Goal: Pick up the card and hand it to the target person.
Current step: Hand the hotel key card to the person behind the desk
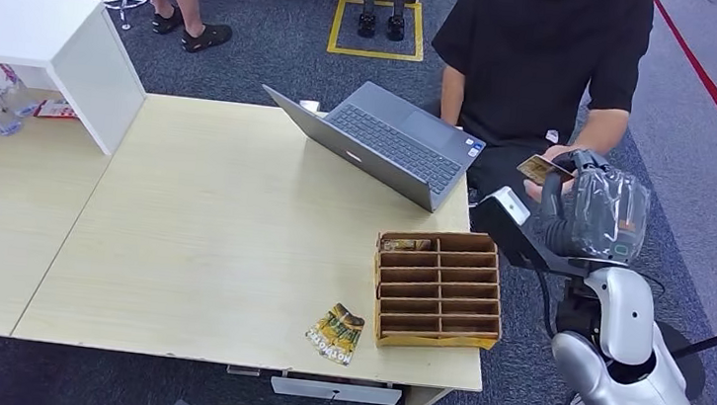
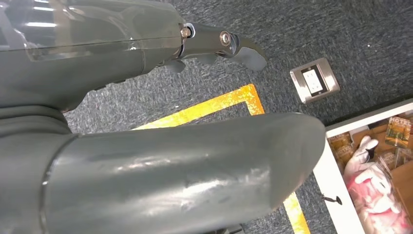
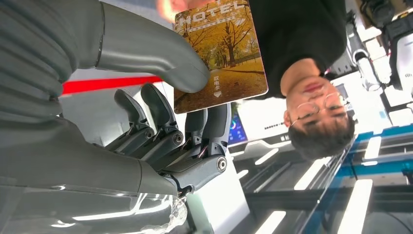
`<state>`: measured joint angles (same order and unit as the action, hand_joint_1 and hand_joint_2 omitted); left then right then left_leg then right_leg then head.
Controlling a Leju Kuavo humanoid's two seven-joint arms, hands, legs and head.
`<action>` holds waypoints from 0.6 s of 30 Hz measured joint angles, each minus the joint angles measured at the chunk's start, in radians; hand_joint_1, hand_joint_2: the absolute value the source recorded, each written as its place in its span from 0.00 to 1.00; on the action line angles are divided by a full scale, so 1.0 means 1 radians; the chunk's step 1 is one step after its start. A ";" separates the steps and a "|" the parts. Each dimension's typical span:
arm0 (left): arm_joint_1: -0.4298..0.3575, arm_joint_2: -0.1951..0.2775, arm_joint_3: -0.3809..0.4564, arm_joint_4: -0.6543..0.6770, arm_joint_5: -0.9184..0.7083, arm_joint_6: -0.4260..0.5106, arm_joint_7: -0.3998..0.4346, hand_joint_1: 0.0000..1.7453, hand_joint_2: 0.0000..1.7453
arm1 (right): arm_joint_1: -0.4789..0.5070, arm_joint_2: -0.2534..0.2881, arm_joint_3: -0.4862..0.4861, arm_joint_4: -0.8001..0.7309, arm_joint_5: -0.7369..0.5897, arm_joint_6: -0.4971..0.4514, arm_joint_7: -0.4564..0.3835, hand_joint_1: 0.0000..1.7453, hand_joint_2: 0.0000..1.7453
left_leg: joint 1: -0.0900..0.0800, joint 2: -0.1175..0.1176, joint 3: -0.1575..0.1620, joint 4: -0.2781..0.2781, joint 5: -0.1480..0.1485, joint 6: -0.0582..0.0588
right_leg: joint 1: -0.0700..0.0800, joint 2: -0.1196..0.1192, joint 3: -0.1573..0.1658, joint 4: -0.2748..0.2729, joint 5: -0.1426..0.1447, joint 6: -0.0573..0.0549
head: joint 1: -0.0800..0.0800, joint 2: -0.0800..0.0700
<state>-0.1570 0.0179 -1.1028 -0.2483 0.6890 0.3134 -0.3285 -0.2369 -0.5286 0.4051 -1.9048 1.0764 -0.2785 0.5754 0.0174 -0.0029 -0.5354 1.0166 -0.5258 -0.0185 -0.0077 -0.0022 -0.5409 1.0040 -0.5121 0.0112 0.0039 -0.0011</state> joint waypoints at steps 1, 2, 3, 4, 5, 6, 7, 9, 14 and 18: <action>-0.001 0.000 0.000 0.000 -0.002 0.000 0.001 0.00 0.00 | -0.001 -0.002 0.000 0.003 0.006 -0.002 -0.001 0.84 1.00 | 0.000 0.000 0.000 0.000 0.000 0.000 | 0.000 0.000 0.000 0.000 0.000 0.000 | 0.000 0.000; -0.002 0.000 0.000 0.000 -0.005 0.000 0.001 0.00 0.00 | -0.001 -0.004 0.000 0.008 0.013 -0.005 -0.002 0.84 1.00 | 0.000 0.000 0.000 0.000 0.000 0.000 | 0.000 0.000 0.000 0.000 0.000 0.000 | 0.000 0.000; -0.003 0.000 0.000 0.000 -0.007 0.000 0.002 0.00 0.00 | -0.001 -0.005 0.000 0.014 0.018 -0.007 -0.004 0.84 1.00 | 0.000 0.000 0.000 0.000 0.000 0.000 | 0.000 0.000 0.000 0.000 0.000 0.000 | 0.000 0.000; -0.004 0.000 0.000 0.000 -0.009 -0.001 0.002 0.00 0.00 | -0.001 -0.006 -0.001 0.021 0.024 -0.010 -0.006 0.85 1.00 | 0.000 0.000 0.000 0.000 0.000 0.000 | 0.000 0.000 0.000 0.000 0.000 0.000 | 0.000 0.000; -0.005 0.000 0.000 0.000 -0.010 -0.002 0.003 0.00 0.00 | -0.001 -0.007 -0.001 0.029 0.028 -0.011 -0.008 0.85 1.00 | 0.000 0.000 0.000 0.000 0.000 0.000 | 0.000 0.000 0.000 0.000 0.000 0.000 | 0.000 0.000; -0.007 0.000 0.000 0.000 -0.011 -0.003 0.003 0.00 0.00 | -0.001 -0.007 -0.001 0.036 0.033 -0.011 -0.010 0.85 1.00 | 0.000 0.000 0.000 0.000 0.000 0.000 | 0.000 0.000 0.000 0.000 0.000 0.000 | 0.000 0.000; -0.008 0.000 0.000 0.000 -0.012 -0.004 0.003 0.00 0.00 | -0.001 -0.008 -0.001 0.044 0.039 -0.011 -0.012 0.85 1.00 | 0.000 0.000 0.000 0.000 0.000 0.000 | 0.000 0.000 0.000 0.000 0.000 0.000 | 0.000 0.000; -0.009 0.000 0.000 0.000 -0.014 -0.007 0.004 0.00 0.00 | -0.001 -0.009 0.000 0.061 0.052 -0.008 -0.016 0.85 1.00 | 0.000 0.000 0.000 0.000 0.000 0.000 | 0.000 0.000 0.000 0.000 0.000 0.000 | 0.000 0.000; -0.013 -0.001 0.000 0.000 -0.015 -0.009 0.008 0.00 0.00 | 0.000 -0.013 0.001 0.098 0.070 -0.003 -0.020 0.84 1.00 | 0.000 0.000 0.000 0.000 0.000 0.000 | 0.000 0.000 0.000 0.000 0.000 0.000 | 0.000 0.000; -0.014 -0.001 0.000 0.000 -0.018 -0.009 0.011 0.00 0.00 | 0.000 -0.015 0.001 0.123 0.078 0.002 -0.020 0.84 1.00 | 0.000 0.000 0.000 0.000 0.000 0.000 | 0.000 0.000 0.000 0.000 0.000 0.000 | 0.000 0.000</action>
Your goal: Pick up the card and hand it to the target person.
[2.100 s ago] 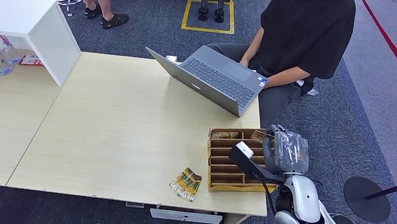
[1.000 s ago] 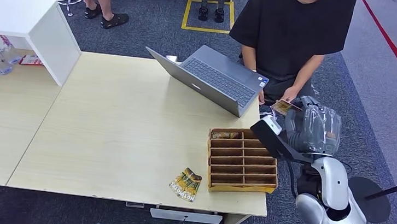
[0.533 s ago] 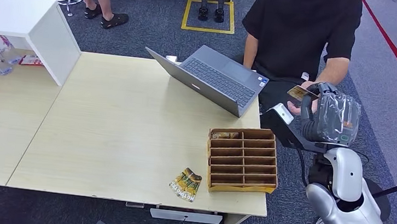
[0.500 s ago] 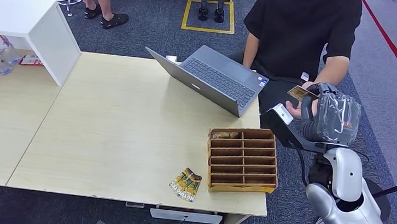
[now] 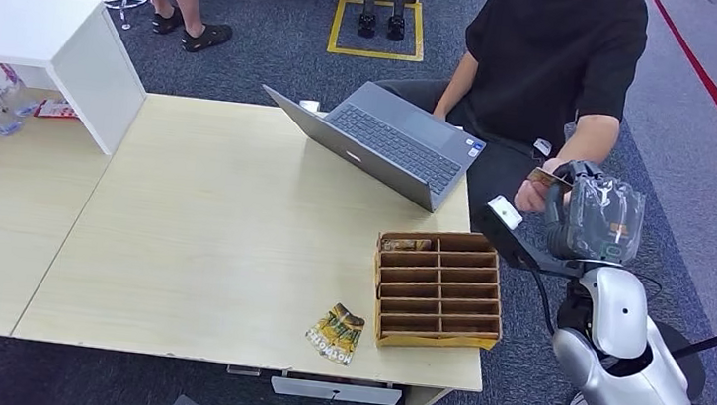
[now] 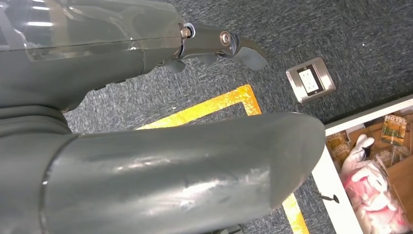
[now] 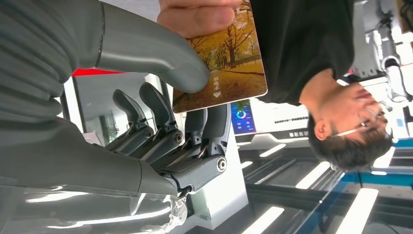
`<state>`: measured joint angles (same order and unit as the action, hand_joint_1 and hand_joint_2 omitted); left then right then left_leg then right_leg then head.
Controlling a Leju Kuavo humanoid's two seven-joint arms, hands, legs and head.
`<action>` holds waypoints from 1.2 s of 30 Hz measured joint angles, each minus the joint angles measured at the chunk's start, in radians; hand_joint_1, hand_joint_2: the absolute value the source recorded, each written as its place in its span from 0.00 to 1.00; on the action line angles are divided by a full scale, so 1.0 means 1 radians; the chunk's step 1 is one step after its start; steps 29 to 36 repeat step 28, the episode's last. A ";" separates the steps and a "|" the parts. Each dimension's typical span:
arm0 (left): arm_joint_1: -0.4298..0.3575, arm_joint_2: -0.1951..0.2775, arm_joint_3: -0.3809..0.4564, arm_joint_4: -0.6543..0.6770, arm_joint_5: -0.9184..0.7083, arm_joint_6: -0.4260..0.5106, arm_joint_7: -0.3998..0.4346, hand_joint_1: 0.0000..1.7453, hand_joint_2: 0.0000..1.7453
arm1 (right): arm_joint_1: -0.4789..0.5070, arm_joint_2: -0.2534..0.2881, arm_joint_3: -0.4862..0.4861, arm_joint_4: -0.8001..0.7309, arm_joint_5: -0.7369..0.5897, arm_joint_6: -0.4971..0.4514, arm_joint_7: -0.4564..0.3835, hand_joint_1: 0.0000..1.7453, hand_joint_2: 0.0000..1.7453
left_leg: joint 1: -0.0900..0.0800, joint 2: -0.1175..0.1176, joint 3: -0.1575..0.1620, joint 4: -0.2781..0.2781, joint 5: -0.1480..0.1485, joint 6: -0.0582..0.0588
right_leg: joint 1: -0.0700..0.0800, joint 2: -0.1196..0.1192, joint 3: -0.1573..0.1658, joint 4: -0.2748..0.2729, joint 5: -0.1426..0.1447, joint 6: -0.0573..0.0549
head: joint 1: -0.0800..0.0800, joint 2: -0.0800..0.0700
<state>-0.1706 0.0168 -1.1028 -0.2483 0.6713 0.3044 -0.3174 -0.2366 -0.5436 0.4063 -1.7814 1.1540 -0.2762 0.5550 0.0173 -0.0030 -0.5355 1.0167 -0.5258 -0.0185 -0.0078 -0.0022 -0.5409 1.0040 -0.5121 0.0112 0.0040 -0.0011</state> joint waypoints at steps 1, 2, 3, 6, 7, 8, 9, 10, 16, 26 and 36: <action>0.000 0.000 0.000 0.000 -0.001 0.000 0.000 0.00 0.00 | 0.001 0.000 0.000 0.006 0.005 0.003 0.000 0.84 1.00 | 0.000 0.000 0.000 0.000 0.000 0.000 | 0.000 0.000 0.000 0.000 0.000 0.000 | 0.000 0.000; 0.000 0.000 0.000 0.000 -0.003 0.000 0.000 0.00 0.00 | 0.002 0.000 0.000 0.013 0.012 0.007 0.000 0.83 1.00 | 0.000 0.000 0.000 0.000 0.000 0.000 | 0.000 0.000 0.000 0.000 0.000 0.000 | 0.000 0.000; -0.001 0.000 0.000 0.000 -0.004 0.000 0.000 0.00 0.00 | 0.004 -0.001 0.000 0.020 0.019 0.010 -0.001 0.82 1.00 | 0.000 0.000 0.000 0.000 0.000 0.000 | 0.000 0.000 0.000 0.000 0.000 0.000 | 0.000 0.000; -0.001 0.000 0.000 0.000 -0.009 0.000 0.002 0.00 0.00 | 0.011 -0.002 0.000 0.041 0.043 0.023 -0.003 0.80 1.00 | 0.000 0.000 0.000 0.000 0.000 0.000 | 0.000 0.000 0.000 0.000 0.000 0.000 | 0.000 0.000; -0.001 0.000 0.000 0.000 -0.011 0.000 0.002 0.00 0.00 | 0.013 -0.003 0.000 0.048 0.051 0.028 -0.004 0.80 1.00 | 0.000 0.000 0.000 0.000 0.000 0.000 | 0.000 0.000 0.000 0.000 0.000 0.000 | 0.000 0.000; -0.001 0.000 0.000 0.000 -0.012 0.000 0.003 0.00 0.00 | 0.015 -0.004 0.000 0.054 0.056 0.033 -0.004 0.80 1.00 | 0.000 0.000 0.000 0.000 0.000 0.000 | 0.000 0.000 0.000 0.000 0.000 0.000 | 0.000 0.000; -0.001 0.000 0.000 0.000 -0.012 0.000 0.003 0.00 0.00 | 0.017 -0.005 0.000 0.061 0.061 0.037 -0.005 0.80 1.00 | 0.000 0.000 0.000 0.000 0.000 0.000 | 0.000 0.000 0.000 0.000 0.000 0.000 | 0.000 0.000; -0.002 0.000 0.000 0.000 -0.013 0.000 0.003 0.00 0.00 | 0.019 -0.006 0.000 0.068 0.063 0.040 -0.006 0.80 1.00 | 0.000 0.000 0.000 0.000 0.000 0.000 | 0.000 0.000 -0.001 0.000 0.000 0.000 | 0.000 0.000; -0.003 0.000 0.000 0.000 -0.013 0.000 0.003 0.00 0.00 | 0.023 -0.008 0.000 0.099 0.066 0.042 -0.008 0.80 1.00 | 0.000 0.000 0.000 0.000 0.000 0.000 | 0.000 0.000 -0.001 0.000 0.000 0.000 | 0.000 0.000; -0.004 0.000 0.000 0.000 -0.014 0.000 0.003 0.00 0.00 | 0.026 -0.009 0.001 0.123 0.067 0.049 -0.009 0.00 1.00 | 0.000 0.000 0.000 0.000 0.000 0.000 | 0.000 0.000 -0.001 0.000 0.000 0.000 | 0.000 0.000; -0.004 0.000 0.000 0.000 -0.014 0.000 0.003 0.00 0.00 | 0.026 -0.009 0.001 0.127 0.066 0.055 -0.009 0.00 1.00 | 0.000 0.000 0.000 0.000 0.000 0.000 | 0.000 0.000 -0.001 0.000 0.000 0.000 | 0.000 0.000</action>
